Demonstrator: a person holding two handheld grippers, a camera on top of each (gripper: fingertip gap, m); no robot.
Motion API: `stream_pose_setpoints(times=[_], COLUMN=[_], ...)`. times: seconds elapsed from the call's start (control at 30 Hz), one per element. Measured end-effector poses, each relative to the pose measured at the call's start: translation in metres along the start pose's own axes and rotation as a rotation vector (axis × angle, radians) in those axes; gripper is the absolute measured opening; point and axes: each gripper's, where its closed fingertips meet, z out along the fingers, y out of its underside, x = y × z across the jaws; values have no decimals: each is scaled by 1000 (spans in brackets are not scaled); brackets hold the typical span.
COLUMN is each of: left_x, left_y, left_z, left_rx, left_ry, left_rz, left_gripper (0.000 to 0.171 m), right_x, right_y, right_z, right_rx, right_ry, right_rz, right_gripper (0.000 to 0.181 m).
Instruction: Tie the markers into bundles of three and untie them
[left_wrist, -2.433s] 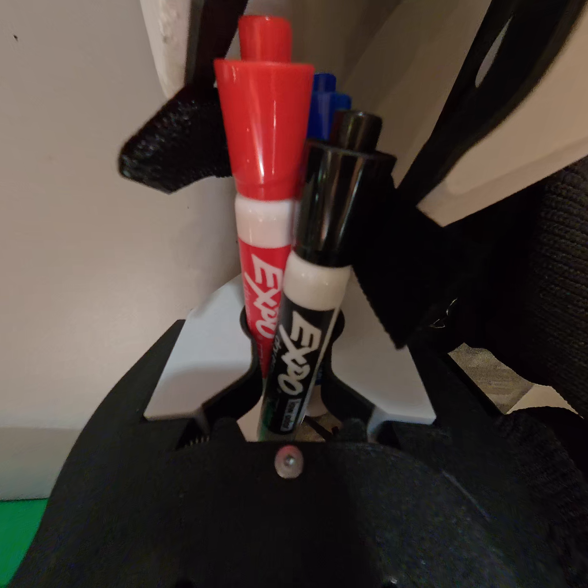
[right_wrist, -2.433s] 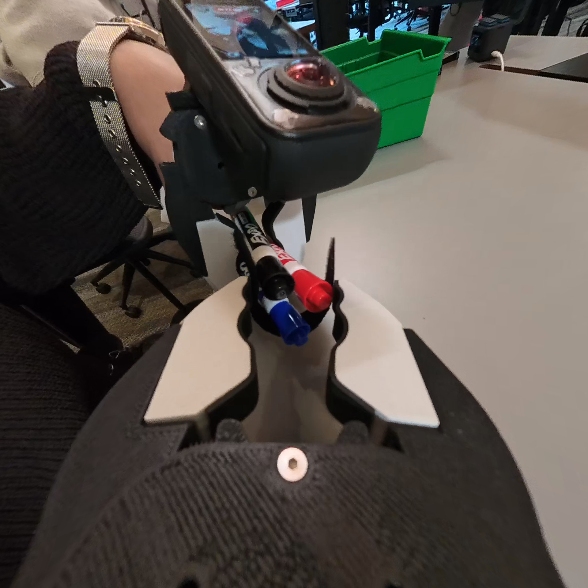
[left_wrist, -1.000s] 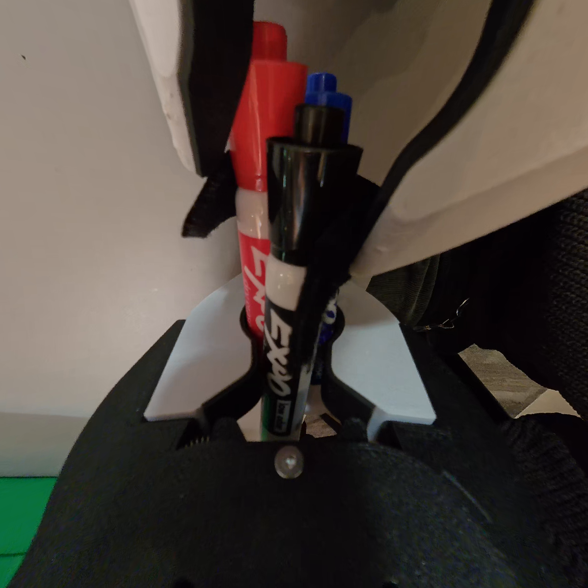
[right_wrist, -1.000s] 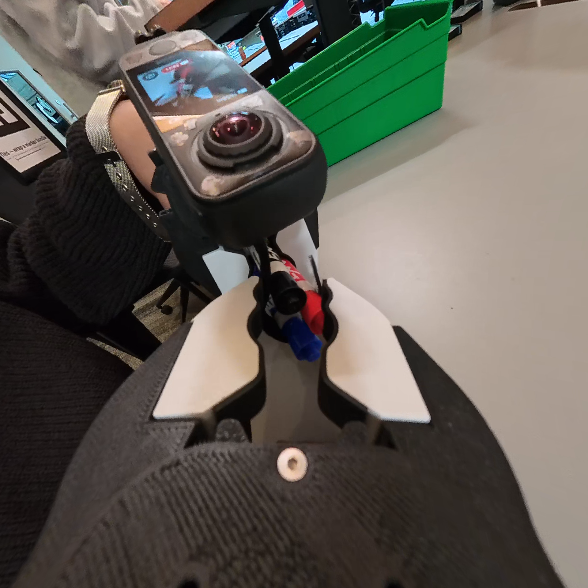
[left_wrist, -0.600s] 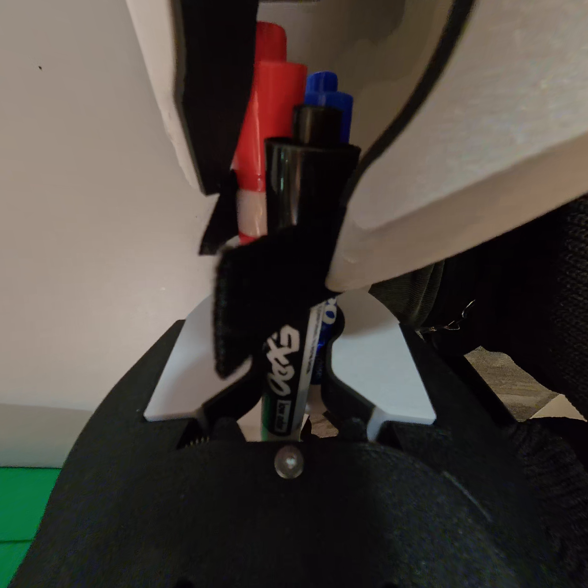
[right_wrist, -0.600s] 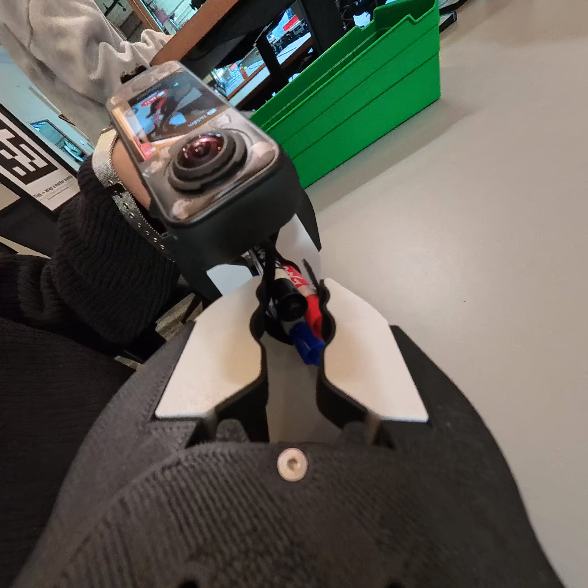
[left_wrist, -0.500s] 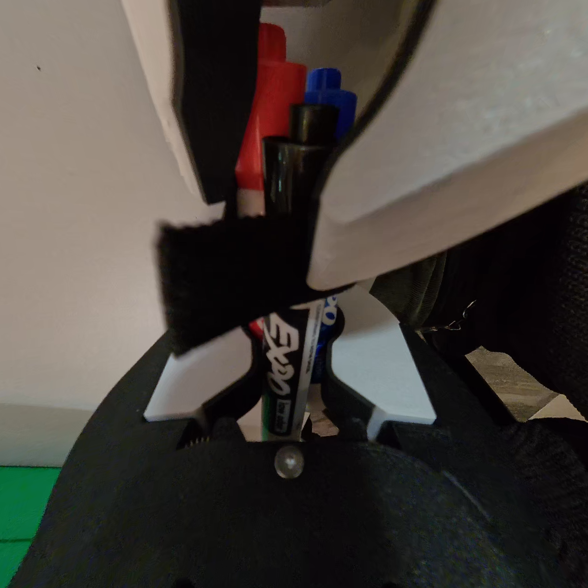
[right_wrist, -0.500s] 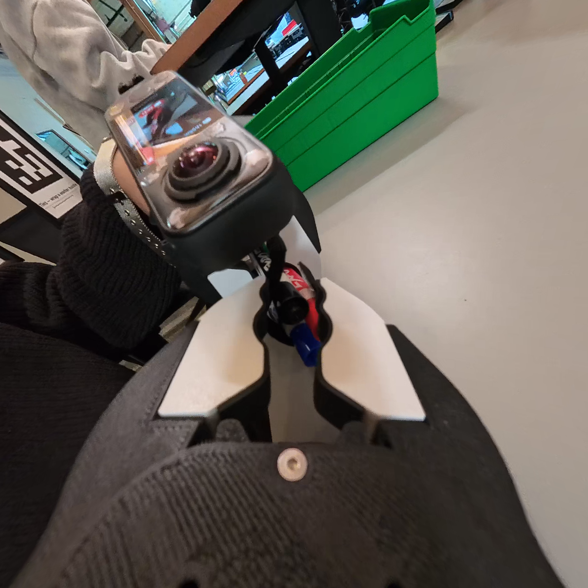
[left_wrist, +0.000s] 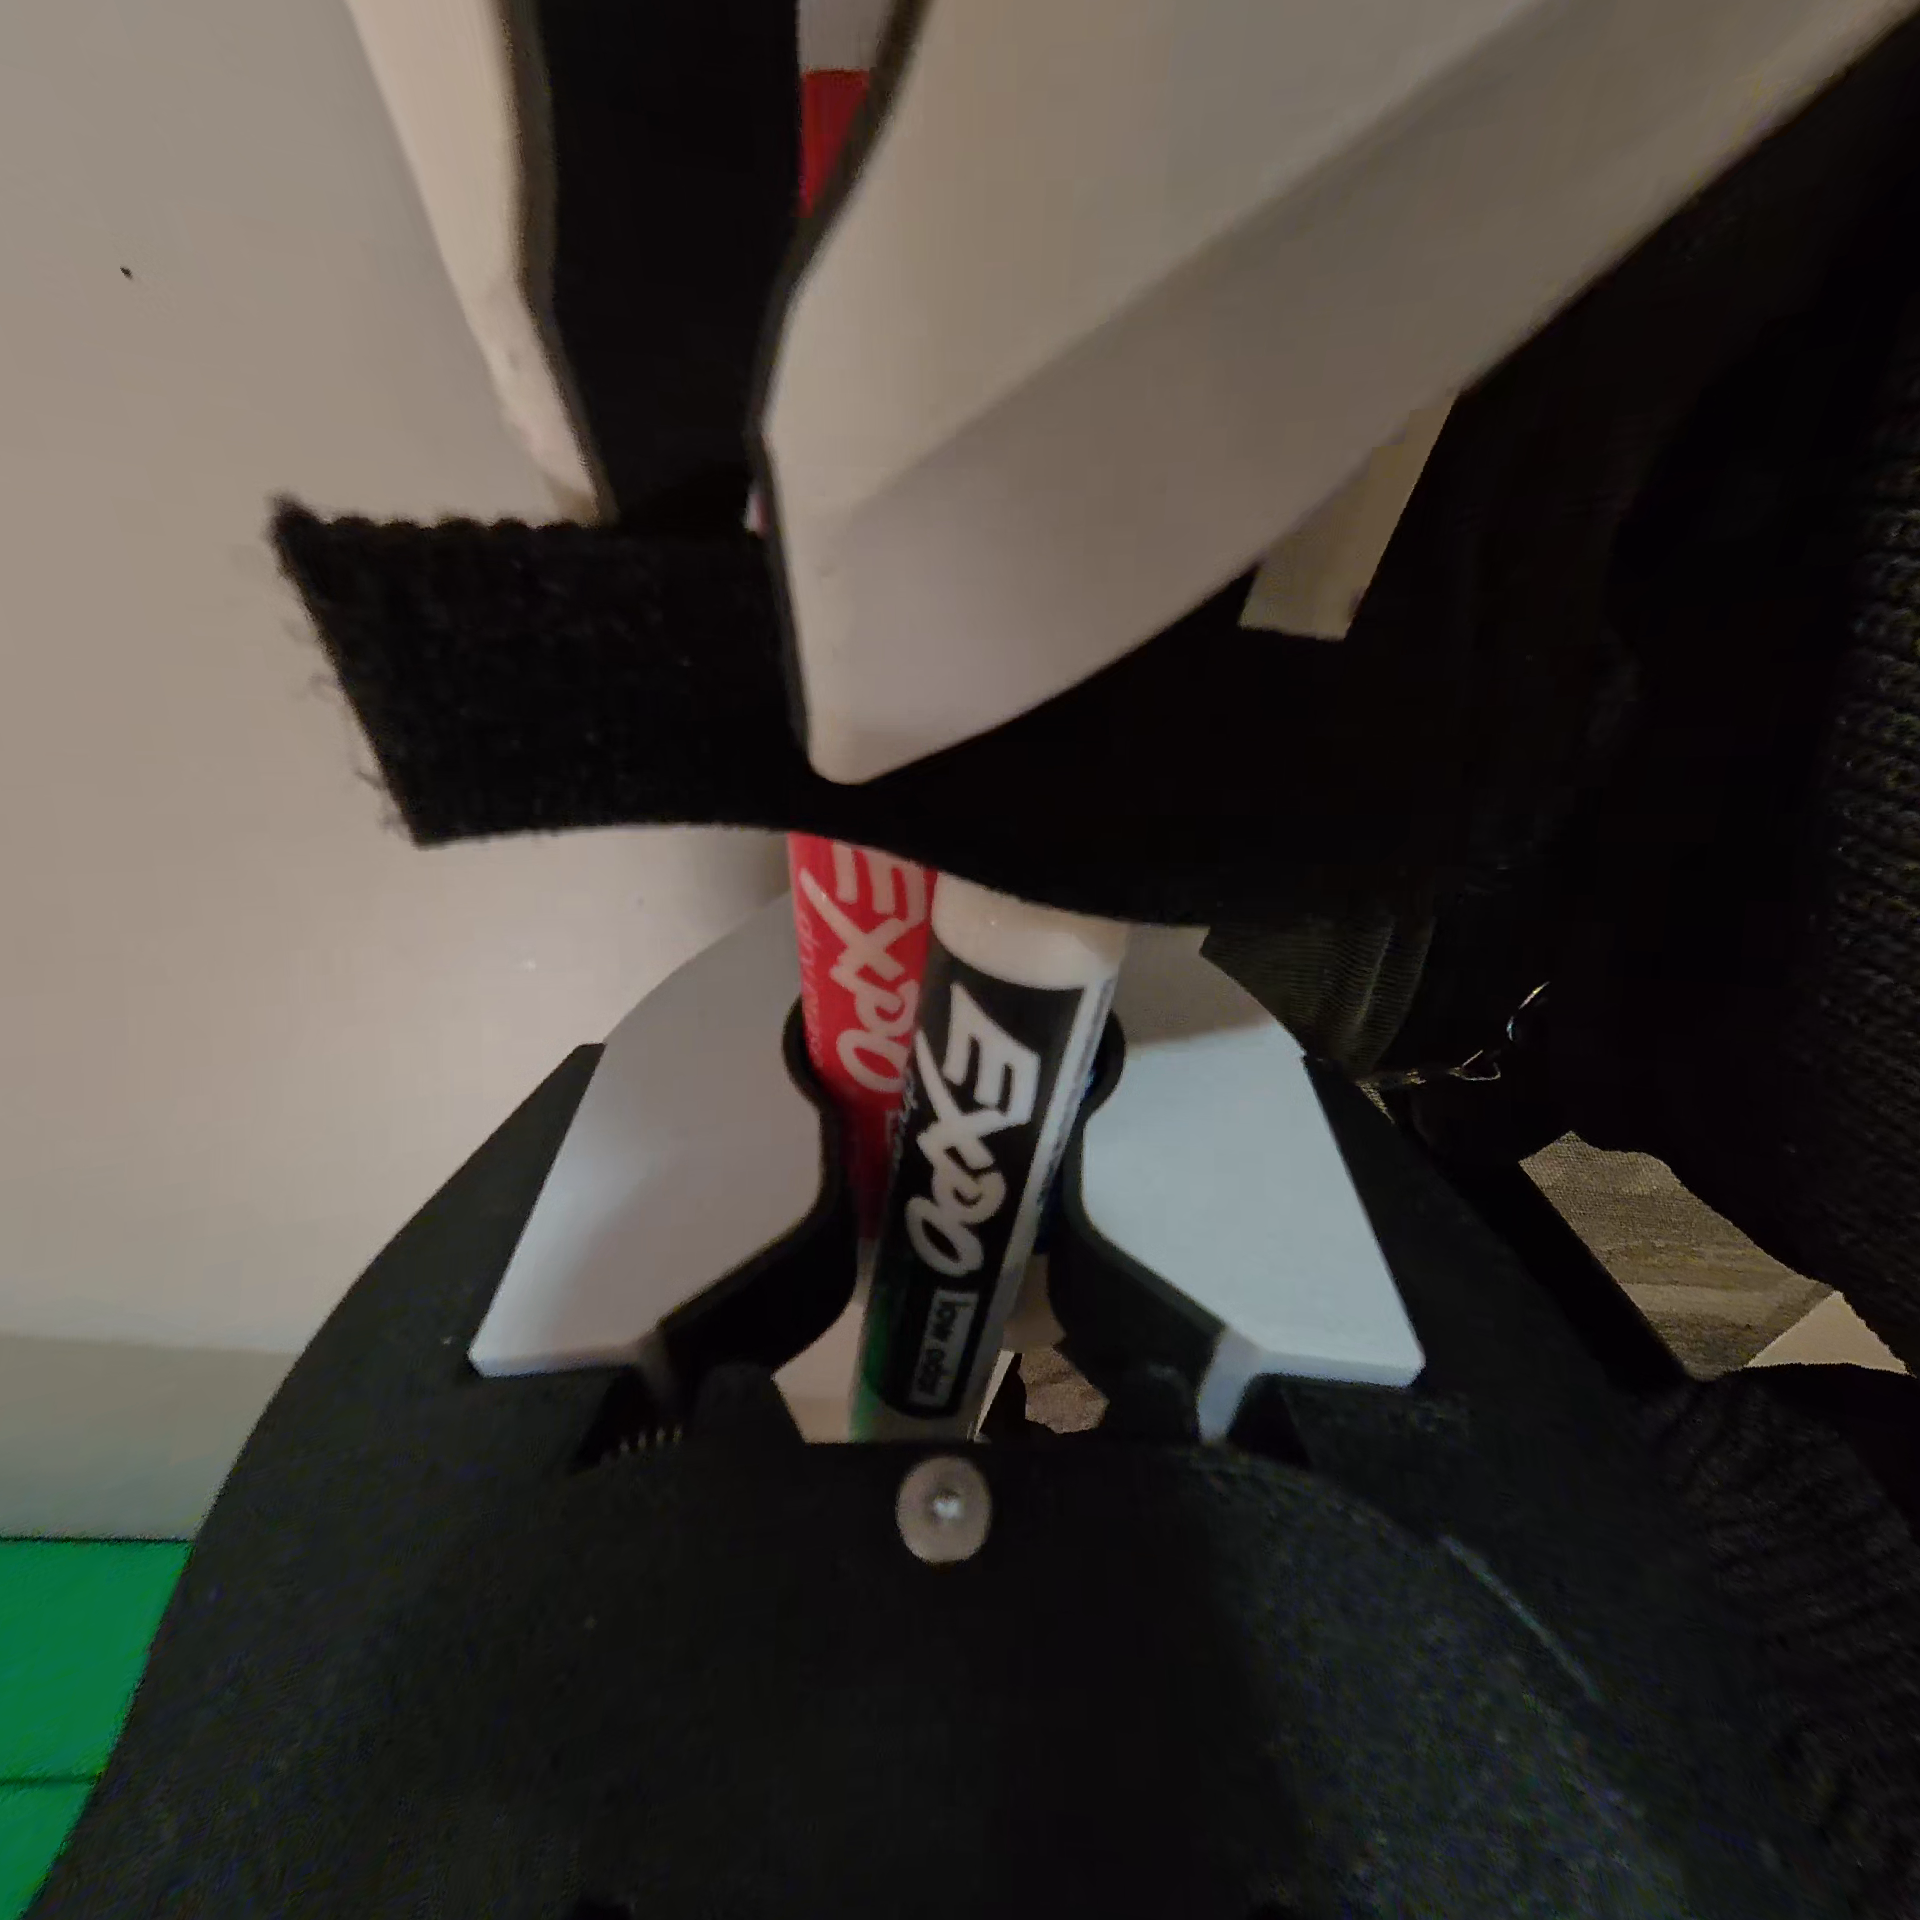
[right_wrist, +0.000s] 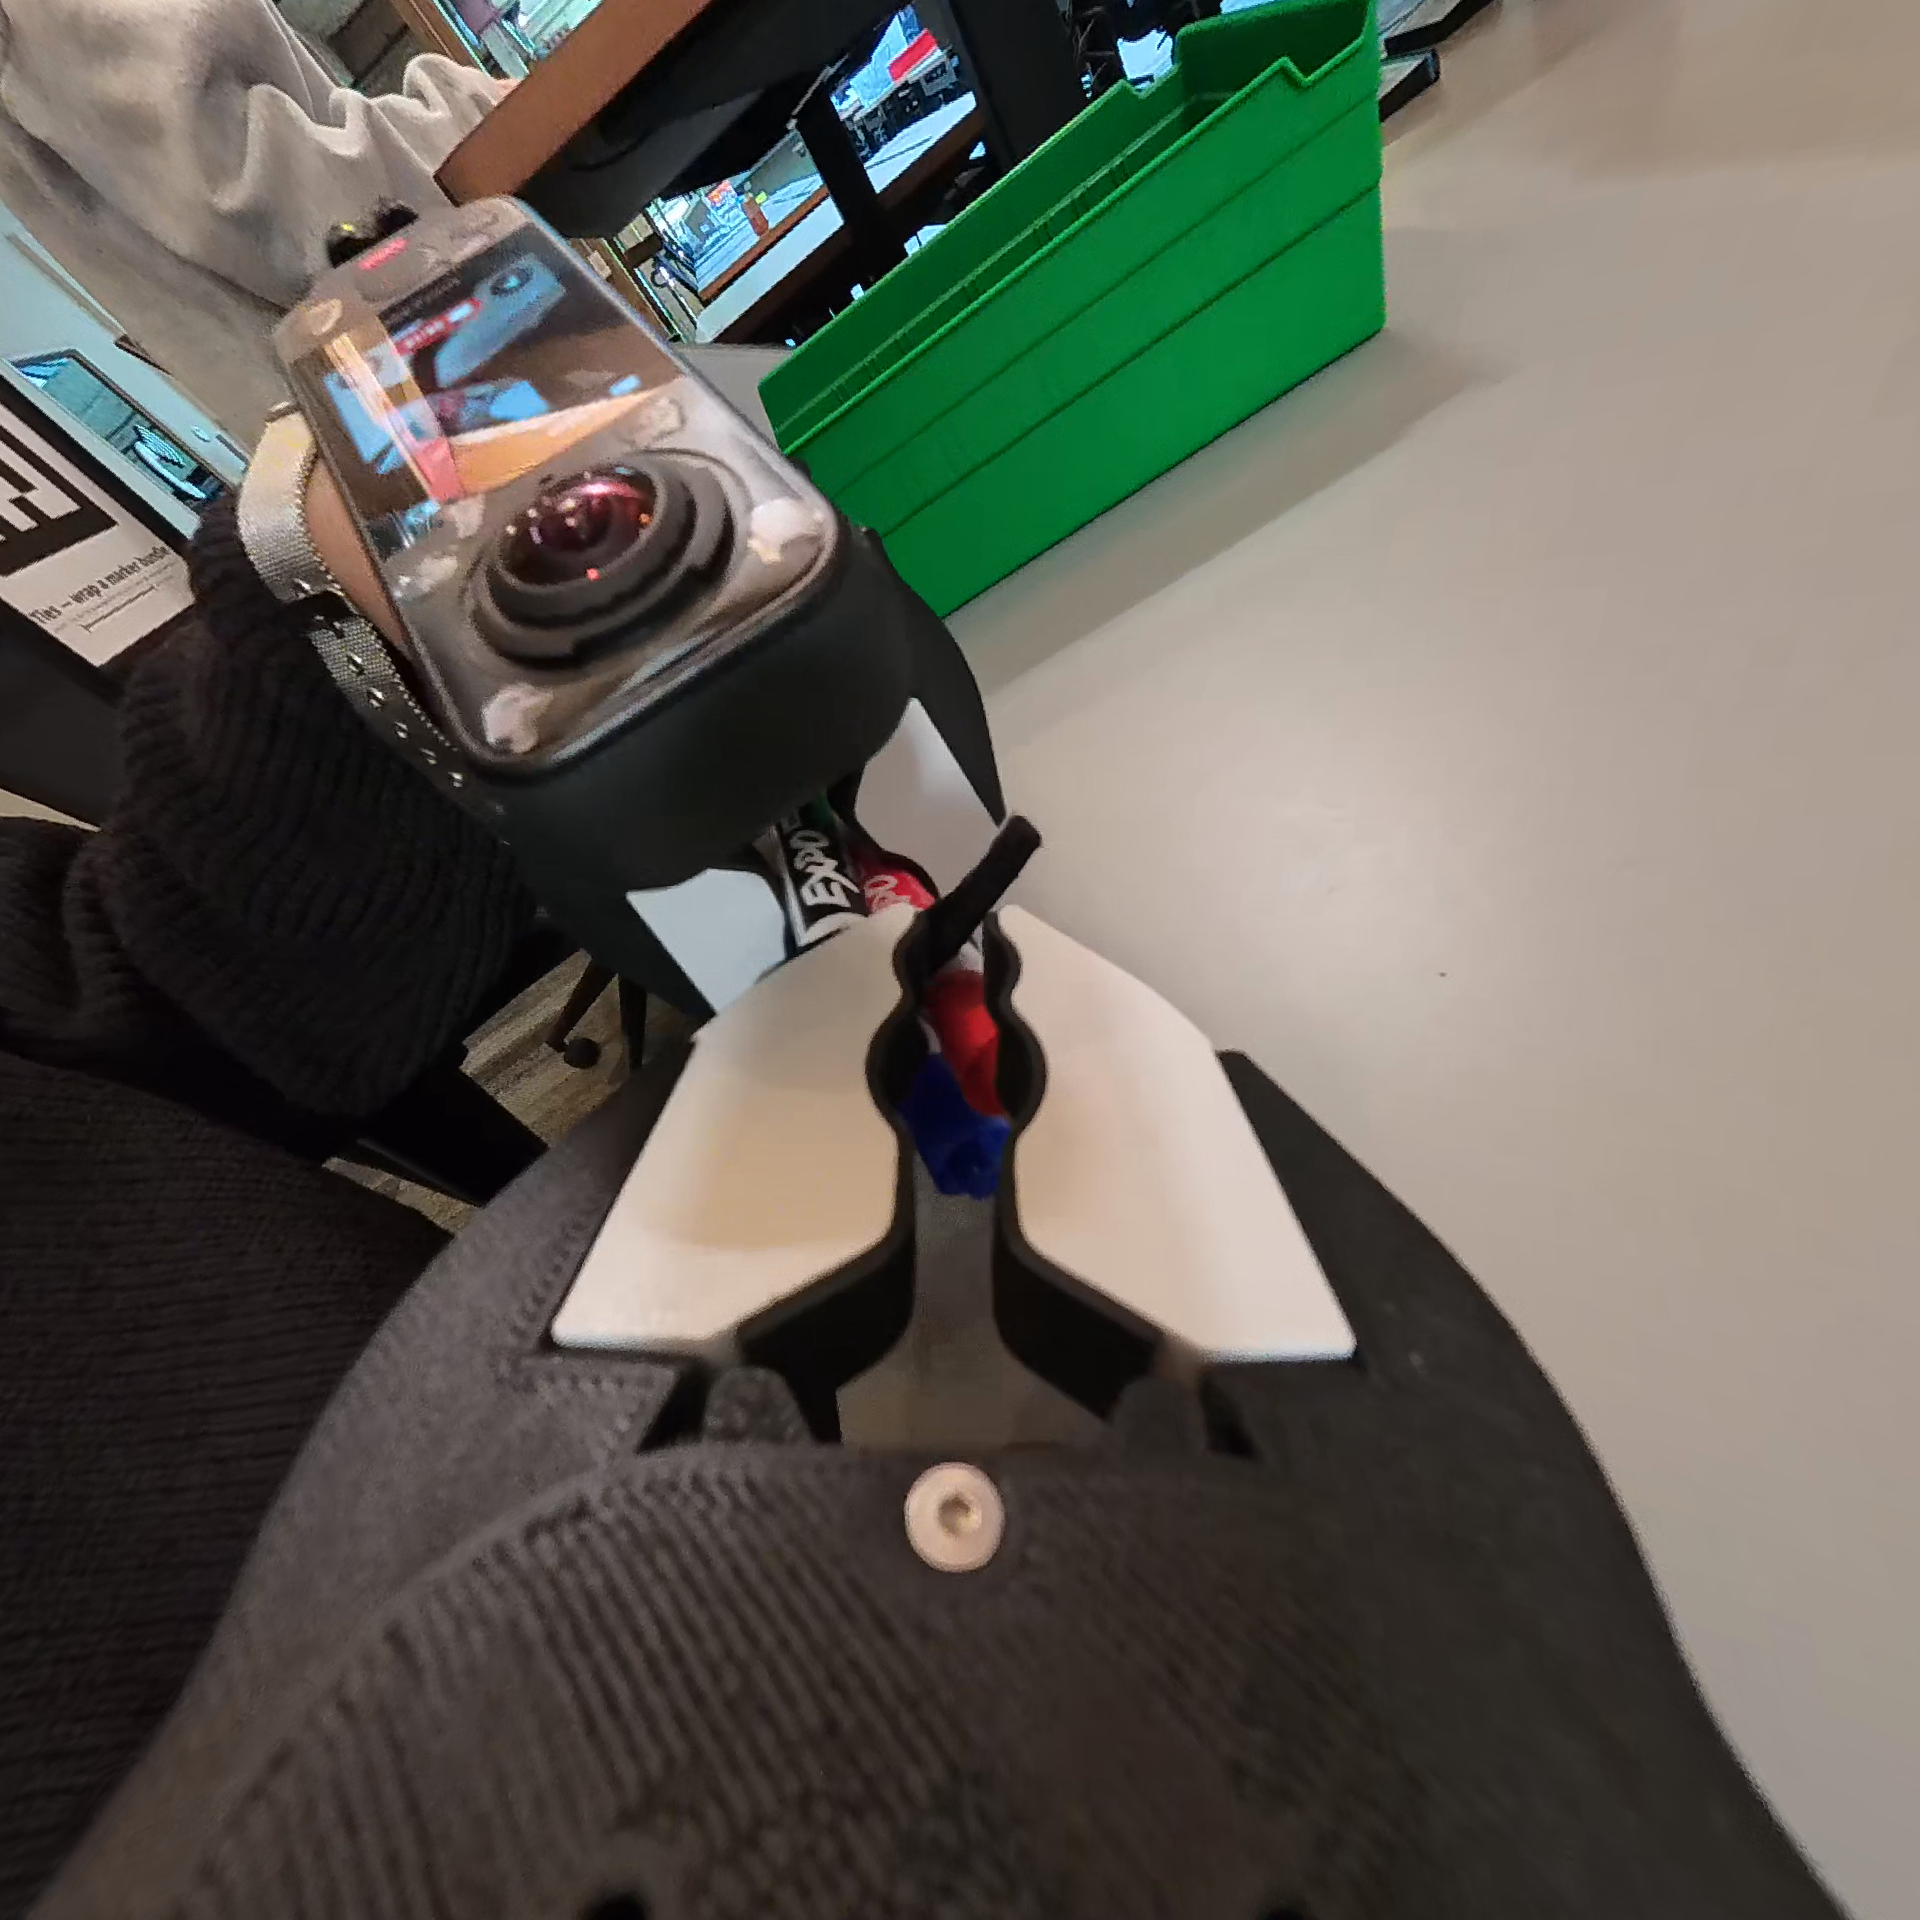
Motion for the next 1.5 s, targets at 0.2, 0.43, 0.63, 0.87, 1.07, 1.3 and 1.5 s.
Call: stream_pose_setpoints(times=[0.2,0.43,0.63,0.87,1.07,1.3,1.5], left_x=[0,-1,-9,-15,-16,-16,-16], left_y=[0,0,7,5,4,4,4], left_z=[1,1,1,0,-1,0,0], left_rx=[7,28,49,91,105,75,59], left_ry=[21,38,54,73,78,55,38], left_rz=[-7,-4,-33,-45,-56,-60,-60], left_gripper=[44,44,45,45,45,45,45], right_x=[-6,-4,19,21,6,-15,-5], right_y=[-9,-24,-45,-25,-7,-5,-3], right_z=[-2,-15,-55,-44,-18,-1,6], right_rx=[60,119,221,125,-12,-2,-81], right_ry=[-27,-27,48,169,377,479,453], right_rz=[-14,-24,10,-151,-749,-1242,-1212], right_gripper=[16,9,2,17,24,21,22])
